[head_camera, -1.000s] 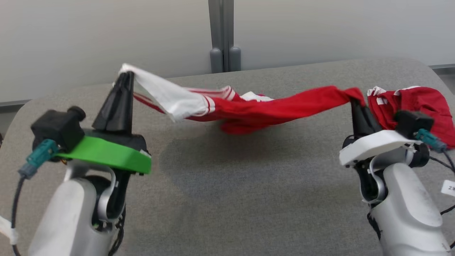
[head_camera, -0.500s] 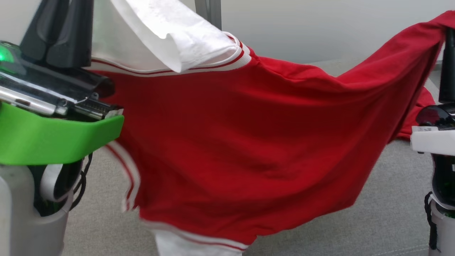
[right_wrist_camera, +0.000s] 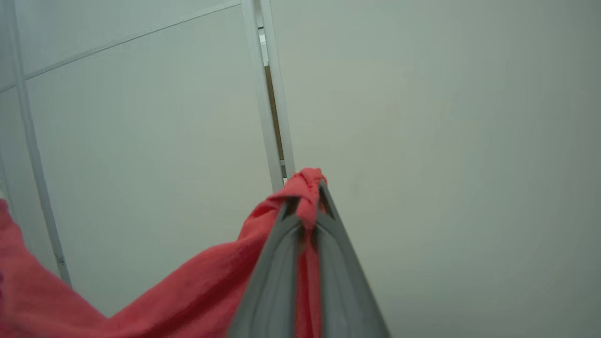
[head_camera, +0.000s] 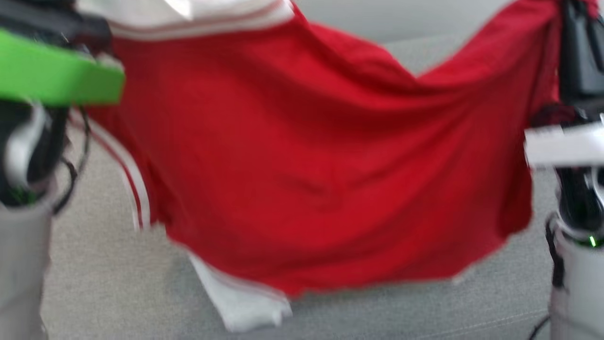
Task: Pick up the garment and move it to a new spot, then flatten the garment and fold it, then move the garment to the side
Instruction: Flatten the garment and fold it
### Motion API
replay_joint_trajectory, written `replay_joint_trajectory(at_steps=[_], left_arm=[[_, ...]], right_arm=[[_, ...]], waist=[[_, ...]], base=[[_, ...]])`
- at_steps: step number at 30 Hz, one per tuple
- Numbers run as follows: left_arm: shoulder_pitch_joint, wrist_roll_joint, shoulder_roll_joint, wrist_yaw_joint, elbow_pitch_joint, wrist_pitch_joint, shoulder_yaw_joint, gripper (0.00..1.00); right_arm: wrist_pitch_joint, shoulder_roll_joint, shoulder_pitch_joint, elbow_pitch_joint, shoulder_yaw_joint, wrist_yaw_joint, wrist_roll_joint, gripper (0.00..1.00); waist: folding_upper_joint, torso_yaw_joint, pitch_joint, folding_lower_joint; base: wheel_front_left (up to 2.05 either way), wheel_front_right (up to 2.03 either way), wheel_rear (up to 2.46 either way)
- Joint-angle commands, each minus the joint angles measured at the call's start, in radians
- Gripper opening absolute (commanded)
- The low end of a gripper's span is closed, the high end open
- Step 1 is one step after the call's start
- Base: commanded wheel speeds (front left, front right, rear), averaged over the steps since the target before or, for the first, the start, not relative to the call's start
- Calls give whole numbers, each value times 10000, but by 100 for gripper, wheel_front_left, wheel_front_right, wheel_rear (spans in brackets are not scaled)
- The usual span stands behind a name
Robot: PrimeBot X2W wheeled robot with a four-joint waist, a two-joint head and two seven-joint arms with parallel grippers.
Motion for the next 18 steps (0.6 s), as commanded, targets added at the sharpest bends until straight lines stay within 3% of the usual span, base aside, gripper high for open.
replay_joint_trajectory(at_steps=[1,7,10,13,18], left_arm=[[-693,75,120,-49,526,-48,106,0],[-3914,872,137,-372,3774,-638,-60,0],[-5618,1580,42,-250,5341,-1354,-219,0],[-6838,2031,-407,10,6748,-2342,-410,0],[-7328,2173,-1125,-85,8465,-3858,-780,0]], right_arm=[[-91,-13,-852,593,130,-13,-84,0],[-1067,35,-5067,4423,259,-14,-987,0],[-1890,87,-6956,6461,-39,-14,-1674,0],[-2649,115,-8555,8459,-348,-14,-2317,0],[-3451,110,-9910,11103,-805,-14,-3178,0]], waist=[[-1,-76,1313,0],[-1,-144,2770,0],[-1,-114,3235,0],[-1,88,3792,0],[-1,666,4739,0]], base=[[0,0,0],[0,0,0],[0,0,0],[0,0,0],[0,0,0]])
